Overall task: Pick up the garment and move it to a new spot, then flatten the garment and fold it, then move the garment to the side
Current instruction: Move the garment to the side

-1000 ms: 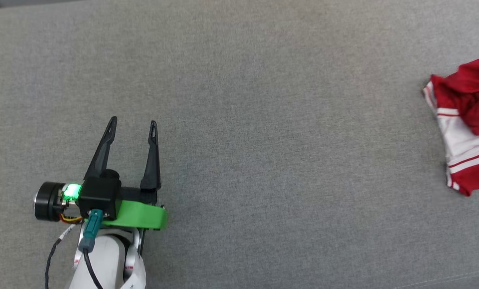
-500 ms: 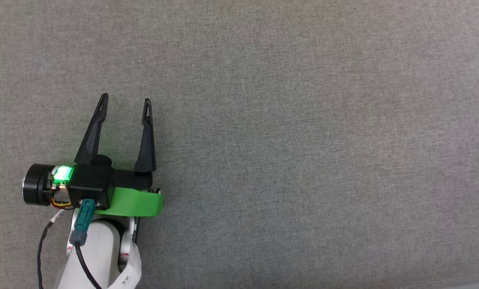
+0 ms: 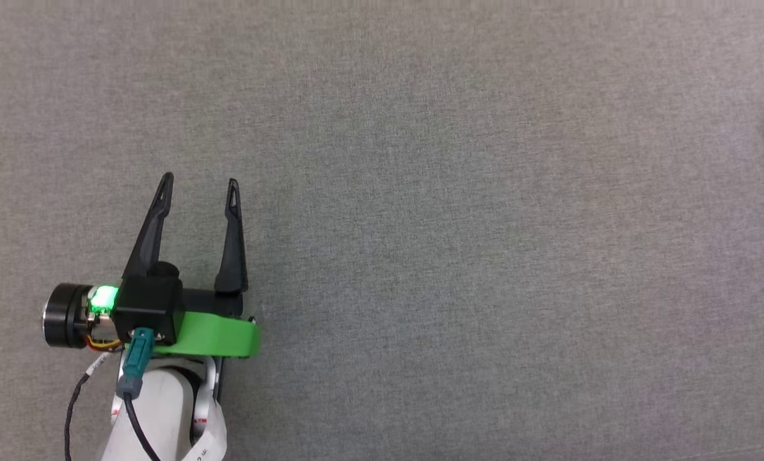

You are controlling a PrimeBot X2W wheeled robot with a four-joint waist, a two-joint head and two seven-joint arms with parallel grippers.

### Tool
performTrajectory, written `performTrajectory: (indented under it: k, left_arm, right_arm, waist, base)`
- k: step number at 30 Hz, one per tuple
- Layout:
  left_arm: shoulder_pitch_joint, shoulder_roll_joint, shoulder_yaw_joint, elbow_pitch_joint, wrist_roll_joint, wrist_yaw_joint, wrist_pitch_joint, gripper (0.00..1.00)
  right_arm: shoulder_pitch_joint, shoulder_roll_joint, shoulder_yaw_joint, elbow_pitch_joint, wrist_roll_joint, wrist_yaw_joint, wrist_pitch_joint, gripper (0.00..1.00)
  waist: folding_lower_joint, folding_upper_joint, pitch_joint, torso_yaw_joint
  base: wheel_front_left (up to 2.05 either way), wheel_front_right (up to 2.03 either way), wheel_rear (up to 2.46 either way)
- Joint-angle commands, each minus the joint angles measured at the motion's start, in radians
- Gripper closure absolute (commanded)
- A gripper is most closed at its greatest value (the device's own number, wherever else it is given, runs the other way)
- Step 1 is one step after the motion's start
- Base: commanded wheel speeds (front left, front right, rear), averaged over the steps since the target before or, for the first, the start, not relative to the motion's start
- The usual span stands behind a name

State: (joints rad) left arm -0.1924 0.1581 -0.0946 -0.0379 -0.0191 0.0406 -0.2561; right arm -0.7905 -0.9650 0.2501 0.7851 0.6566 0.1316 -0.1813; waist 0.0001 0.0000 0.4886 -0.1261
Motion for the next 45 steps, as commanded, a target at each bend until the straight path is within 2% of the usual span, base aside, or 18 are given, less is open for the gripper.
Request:
performTrajectory:
  k: [1,5,8,13,19,27,34,45]
  left_arm:
    - [0.022,-0.003,0.002,0.009,-0.006,0.007,-0.006,0.0]
    - [0.053,-0.014,0.001,0.026,-0.016,0.006,-0.006,0.0]
    - [0.073,-0.023,0.001,0.041,-0.021,0.005,-0.006,0.0]
    - [0.104,-0.038,0.003,0.07,-0.032,0.0,-0.006,0.0]
    - [0.133,-0.049,0.01,0.096,-0.037,-0.005,-0.006,0.0]
    - [0.166,-0.057,0.019,0.124,-0.037,-0.014,-0.006,0.0]
    - [0.191,-0.063,0.024,0.134,-0.035,-0.017,-0.006,0.0]
    - [0.233,-0.07,0.036,0.121,-0.038,-0.029,-0.006,0.0]
  right_arm:
    - [-0.017,0.013,0.006,-0.02,-0.029,-0.001,-0.036,0.0]
    - [-0.009,0.062,-0.023,-0.088,-0.109,-0.001,-0.077,0.0]
    - [0.018,0.128,-0.095,-0.2,-0.18,-0.001,-0.08,0.0]
    - [0.147,0.302,-0.217,-0.426,-0.32,-0.001,-0.08,0.0]
    - [0.312,0.509,-0.259,-0.644,-0.444,-0.001,-0.08,0.0]
    - [0.53,0.727,-0.275,-0.799,-0.554,-0.001,-0.08,0.0]
    - [0.694,0.836,-0.28,-0.839,-0.582,-0.001,-0.08,0.0]
    - [0.869,0.898,-0.288,-0.84,-0.568,-0.001,-0.08,0.0]
  waist:
    - [-0.0001,0.0,-0.076,0.013]
    - [-0.0001,0.0,-0.135,0.028]
    - [-0.0001,0.0,-0.174,0.042]
    - [-0.0001,0.0,-0.238,0.066]
    - [-0.0001,0.0,-0.303,0.094]
    - [-0.0001,0.0,-0.371,0.118]
    - [-0.0001,0.0,-0.414,0.127]
    - [-0.0001,0.0,-0.465,0.144]
  base:
    - [0.0,0.0,0.0]
    - [0.0,0.0,0.0]
    - [0.0,0.0,0.0]
    - [0.0,0.0,0.0]
    - [0.0,0.0,0.0]
    - [0.0,0.0,0.0]
    - [0.0,0.0,0.0]
    - [0.0,0.0,0.0]
